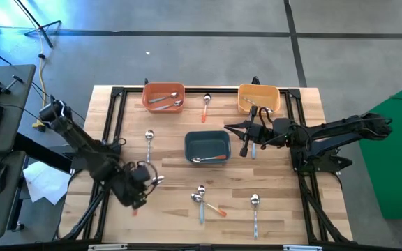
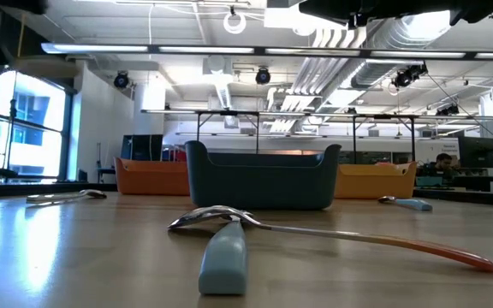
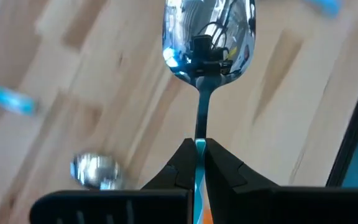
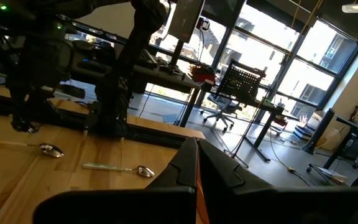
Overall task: Sort silverware by color (type)
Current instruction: Put the white-blue spoon into the yellow bin
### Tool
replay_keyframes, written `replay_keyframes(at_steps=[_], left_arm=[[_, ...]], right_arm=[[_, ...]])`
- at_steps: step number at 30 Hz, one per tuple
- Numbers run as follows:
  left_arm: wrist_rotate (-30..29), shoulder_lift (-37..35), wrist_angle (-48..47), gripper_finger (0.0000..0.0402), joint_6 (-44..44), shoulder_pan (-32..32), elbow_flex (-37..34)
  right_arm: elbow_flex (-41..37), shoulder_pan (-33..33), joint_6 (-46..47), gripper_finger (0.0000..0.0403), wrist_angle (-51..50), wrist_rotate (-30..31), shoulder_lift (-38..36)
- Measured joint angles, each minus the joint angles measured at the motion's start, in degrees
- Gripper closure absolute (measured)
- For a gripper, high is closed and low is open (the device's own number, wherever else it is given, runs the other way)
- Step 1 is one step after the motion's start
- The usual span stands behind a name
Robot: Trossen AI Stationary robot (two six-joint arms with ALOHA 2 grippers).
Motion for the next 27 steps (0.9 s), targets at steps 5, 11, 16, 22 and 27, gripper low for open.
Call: replay_keyframes(at_steps=[5,11,16,22,27], left_arm=[[-0.9,-0.4,7.1,0.0399,12.1,8.8,0.0],[-7.0,-0.4,20.5,0.0399,29.9,20.2,0.0],[-6.4,-0.4,32.9,0.0400,44.9,28.9,0.0],[-0.3,-0.4,45.7,0.0400,55.6,37.2,0.1],[3.9,-0.4,56.1,0.0400,61.1,40.7,0.1]], right_arm=[[0.0,0.0,0.0,0.0403,-0.3,0.1,0.0],[0.0,0.0,2.0,0.0397,-1.1,4.8,0.0],[0.0,0.0,3.7,0.0366,-2.8,4.9,0.0],[0.0,0.0,7.4,0.0304,-4.2,4.9,0.0],[0.0,0.0,9.5,0.0259,-3.8,1.3,0.0]])
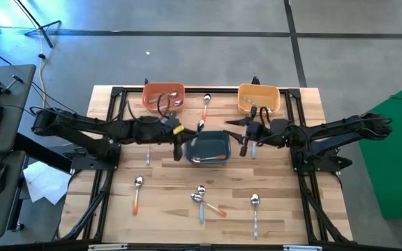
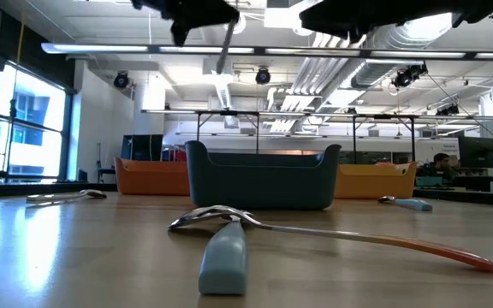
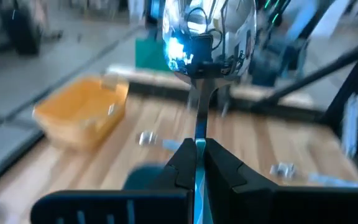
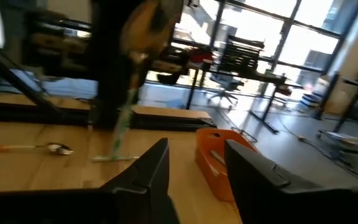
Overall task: Sort silverware by color (type)
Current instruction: Put the white-blue spoon into the yellow bin
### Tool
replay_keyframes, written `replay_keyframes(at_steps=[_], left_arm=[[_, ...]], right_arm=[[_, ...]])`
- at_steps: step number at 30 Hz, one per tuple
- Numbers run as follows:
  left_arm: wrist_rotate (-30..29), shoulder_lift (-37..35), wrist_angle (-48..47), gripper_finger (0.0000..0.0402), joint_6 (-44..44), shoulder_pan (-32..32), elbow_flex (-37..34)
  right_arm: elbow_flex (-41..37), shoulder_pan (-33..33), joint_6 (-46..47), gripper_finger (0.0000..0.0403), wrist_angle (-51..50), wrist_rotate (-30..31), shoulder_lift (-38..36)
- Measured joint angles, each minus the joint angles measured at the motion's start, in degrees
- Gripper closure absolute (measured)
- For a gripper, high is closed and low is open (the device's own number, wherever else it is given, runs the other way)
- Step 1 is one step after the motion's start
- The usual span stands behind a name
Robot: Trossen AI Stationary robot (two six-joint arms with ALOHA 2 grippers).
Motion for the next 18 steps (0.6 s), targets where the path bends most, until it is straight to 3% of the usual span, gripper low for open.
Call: replay_keyframes(at_steps=[6,18], left_arm=[[4.9,0.0,9.8,0.0400,3.1,2.0,0.0],[11.4,9.3,26.0,0.0400,4.4,2.3,0.0]], right_arm=[[0.0,-0.7,4.9,0.0225,0.3,-10.9,0.0],[7.1,-2.5,10.3,0.0165,0.9,-17.5,9.7]])
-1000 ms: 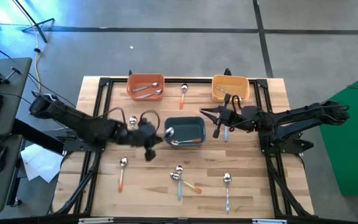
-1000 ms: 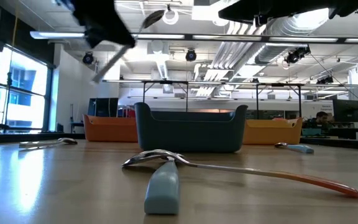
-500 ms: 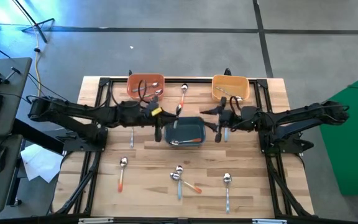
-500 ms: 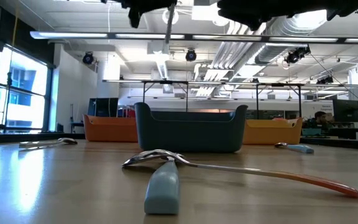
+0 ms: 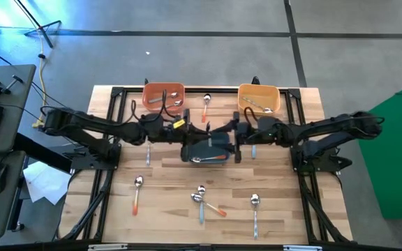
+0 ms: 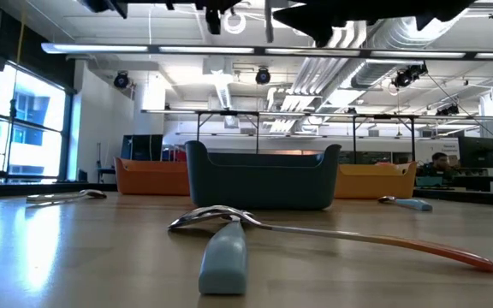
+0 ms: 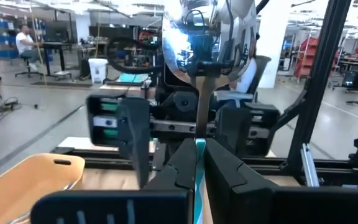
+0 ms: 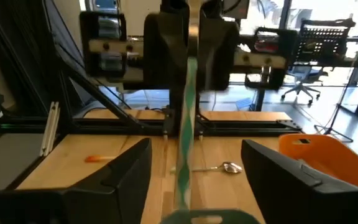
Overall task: Sort silverware by color (type)
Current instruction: Put the white-blue spoon into the yellow bin
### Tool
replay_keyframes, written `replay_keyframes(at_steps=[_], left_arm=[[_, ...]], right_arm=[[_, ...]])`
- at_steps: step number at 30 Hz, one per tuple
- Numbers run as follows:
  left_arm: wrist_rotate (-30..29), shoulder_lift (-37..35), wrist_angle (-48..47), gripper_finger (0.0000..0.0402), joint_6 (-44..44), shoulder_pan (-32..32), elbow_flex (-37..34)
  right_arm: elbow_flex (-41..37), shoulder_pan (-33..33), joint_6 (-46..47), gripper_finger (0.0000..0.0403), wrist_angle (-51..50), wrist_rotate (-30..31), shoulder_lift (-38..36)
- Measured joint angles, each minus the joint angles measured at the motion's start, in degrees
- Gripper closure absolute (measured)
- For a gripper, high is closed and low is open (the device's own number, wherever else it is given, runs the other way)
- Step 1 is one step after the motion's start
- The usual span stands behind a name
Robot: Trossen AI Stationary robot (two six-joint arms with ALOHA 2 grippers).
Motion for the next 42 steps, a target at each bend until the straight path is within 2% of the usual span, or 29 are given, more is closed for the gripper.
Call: replay_keyframes(at_steps=[6,11,15,22,24,29,35,42], left_arm=[[0.4,1.1,4.0,0.0400,0.5,0.0,0.0],[0.4,1.1,4.4,0.0400,0.5,0.0,0.0],[0.4,1.1,5.0,0.0400,0.3,0.0,0.0],[0.1,1.1,5.3,0.0399,0.7,0.0,0.0],[-0.5,1.1,5.3,0.0396,1.0,0.0,0.0],[-1.0,1.1,5.2,0.0387,0.8,0.0,0.0],[-1.1,1.1,5.2,0.0397,2.1,-0.1,0.0],[-1.1,1.1,5.2,0.0398,2.1,-0.1,0.0]], right_arm=[[2.5,0.0,0.1,0.0154,-2.4,-0.5,1.8],[2.6,0.0,-1.1,0.0180,-2.1,-0.9,1.8],[2.6,0.0,-2.7,0.0236,-2.1,-0.9,2.2],[2.7,0.1,-4.6,0.0369,-1.2,0.9,2.4],[2.7,0.0,-4.5,0.0388,-1.2,1.2,2.4],[2.7,0.0,-4.6,0.0371,-1.3,1.6,2.4],[2.7,0.0,-4.6,0.0391,-1.2,1.6,2.4],[2.7,0.0,-4.7,0.0384,-1.5,1.5,2.4]])
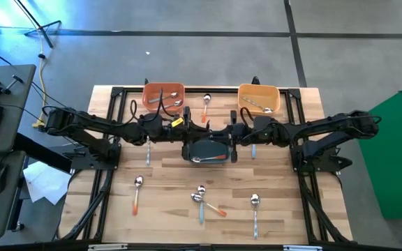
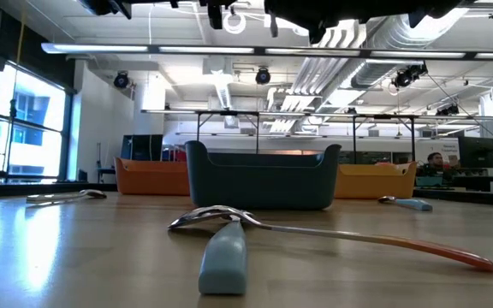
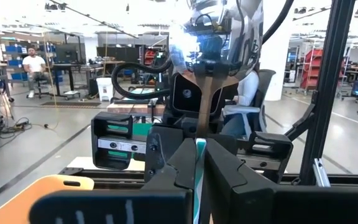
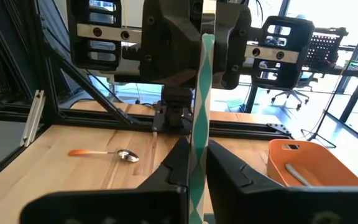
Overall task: Sort silverware by color (type)
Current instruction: Put the white-blue spoon into the yellow bin
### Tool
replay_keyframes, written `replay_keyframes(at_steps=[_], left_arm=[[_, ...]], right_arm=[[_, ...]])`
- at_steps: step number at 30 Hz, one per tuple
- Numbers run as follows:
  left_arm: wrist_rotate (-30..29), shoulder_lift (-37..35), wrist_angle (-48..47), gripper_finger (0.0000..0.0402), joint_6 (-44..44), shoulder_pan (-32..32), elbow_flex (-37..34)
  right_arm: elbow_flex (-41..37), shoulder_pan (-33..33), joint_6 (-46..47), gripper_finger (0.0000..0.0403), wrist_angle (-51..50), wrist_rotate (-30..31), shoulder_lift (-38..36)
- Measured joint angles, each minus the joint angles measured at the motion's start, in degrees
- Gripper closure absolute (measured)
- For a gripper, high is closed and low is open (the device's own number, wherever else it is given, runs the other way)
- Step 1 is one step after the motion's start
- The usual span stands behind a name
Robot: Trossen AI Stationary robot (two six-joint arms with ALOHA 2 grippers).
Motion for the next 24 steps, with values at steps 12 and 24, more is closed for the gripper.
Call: replay_keyframes(at_steps=[12,24], left_arm=[[-0.9,0.0,0.2,0.0400,0.4,-0.5,0.0],[-1.0,0.0,-1.2,0.0335,-0.7,-0.5,0.0]], right_arm=[[0.0,0.0,-0.1,0.0357,-0.1,-0.4,0.0],[0.0,0.0,-0.7,0.0387,-0.9,-0.4,-0.1]])
